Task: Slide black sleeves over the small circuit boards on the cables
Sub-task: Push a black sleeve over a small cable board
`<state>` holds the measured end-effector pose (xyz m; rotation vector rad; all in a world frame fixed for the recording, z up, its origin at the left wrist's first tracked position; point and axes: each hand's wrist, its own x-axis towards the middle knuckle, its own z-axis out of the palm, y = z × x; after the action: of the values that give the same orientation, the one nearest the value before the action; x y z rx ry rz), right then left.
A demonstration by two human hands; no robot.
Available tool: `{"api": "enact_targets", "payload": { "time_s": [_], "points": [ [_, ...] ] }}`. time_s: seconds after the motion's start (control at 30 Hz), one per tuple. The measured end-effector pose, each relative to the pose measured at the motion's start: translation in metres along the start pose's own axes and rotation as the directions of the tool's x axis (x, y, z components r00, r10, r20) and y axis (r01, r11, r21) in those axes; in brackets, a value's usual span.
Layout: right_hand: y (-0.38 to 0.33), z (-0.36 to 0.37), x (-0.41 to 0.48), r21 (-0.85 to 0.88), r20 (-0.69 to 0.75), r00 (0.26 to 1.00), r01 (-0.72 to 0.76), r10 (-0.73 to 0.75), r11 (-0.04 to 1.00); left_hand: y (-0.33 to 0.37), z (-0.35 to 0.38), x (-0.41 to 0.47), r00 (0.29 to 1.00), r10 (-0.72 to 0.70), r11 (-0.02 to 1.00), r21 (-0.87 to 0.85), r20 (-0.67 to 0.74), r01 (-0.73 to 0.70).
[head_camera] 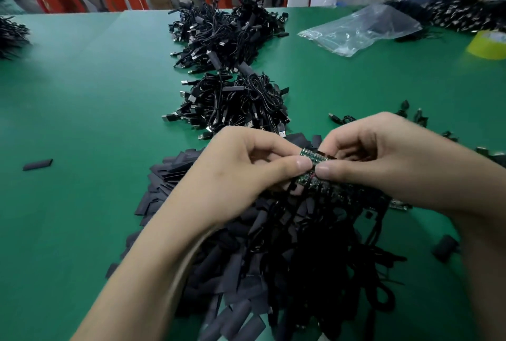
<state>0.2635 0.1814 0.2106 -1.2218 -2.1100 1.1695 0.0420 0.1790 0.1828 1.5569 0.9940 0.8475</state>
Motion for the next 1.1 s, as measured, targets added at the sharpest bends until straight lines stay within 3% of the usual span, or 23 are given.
{"api": "enact_targets", "payload": {
  "time_s": [0.23, 0.53, 0.67, 0.87, 0.97, 1.03, 1.1],
  "points": [
    [-0.004, 0.010, 0.006, -0.043, -0.001, 0.998, 0.064, -0.064, 0.997, -0.008, -0.015, 0.000, 0.995, -0.055, 0.986, -0.154, 0.086, 0.068],
    [0.001, 0.007, 0.007, 0.120, 0.071, 0.989, 0.119, -0.128, 0.986, -0.015, -0.008, -0.002, 0.976, -0.114, 0.903, -0.391, 0.185, 0.179],
    [0.009, -0.004, 0.001, 0.127, 0.123, 0.990, 0.050, -0.066, 0.991, -0.011, -0.017, -0.002, 0.985, -0.110, 0.920, -0.361, 0.129, 0.150],
    [0.020, -0.026, -0.020, 0.245, -0.073, 0.995, 0.084, -0.068, 0.966, 0.000, -0.043, -0.009, 1.000, 0.000, 0.950, -0.313, -0.006, -0.002],
    [0.026, -0.031, -0.021, 0.211, -0.034, 0.998, -0.047, 0.056, 0.976, 0.006, -0.049, -0.014, 0.999, 0.021, 0.936, -0.350, -0.047, -0.036],
    [0.031, -0.029, -0.015, 0.055, 0.006, 0.983, -0.185, 0.185, 0.981, 0.008, -0.049, -0.014, 0.998, 0.012, 0.939, -0.343, -0.060, -0.032],
    [0.036, -0.024, -0.007, -0.091, -0.055, 0.959, -0.281, 0.277, 0.955, 0.008, -0.047, -0.014, 0.998, -0.006, 0.944, -0.329, -0.063, -0.015]
  ]
}}
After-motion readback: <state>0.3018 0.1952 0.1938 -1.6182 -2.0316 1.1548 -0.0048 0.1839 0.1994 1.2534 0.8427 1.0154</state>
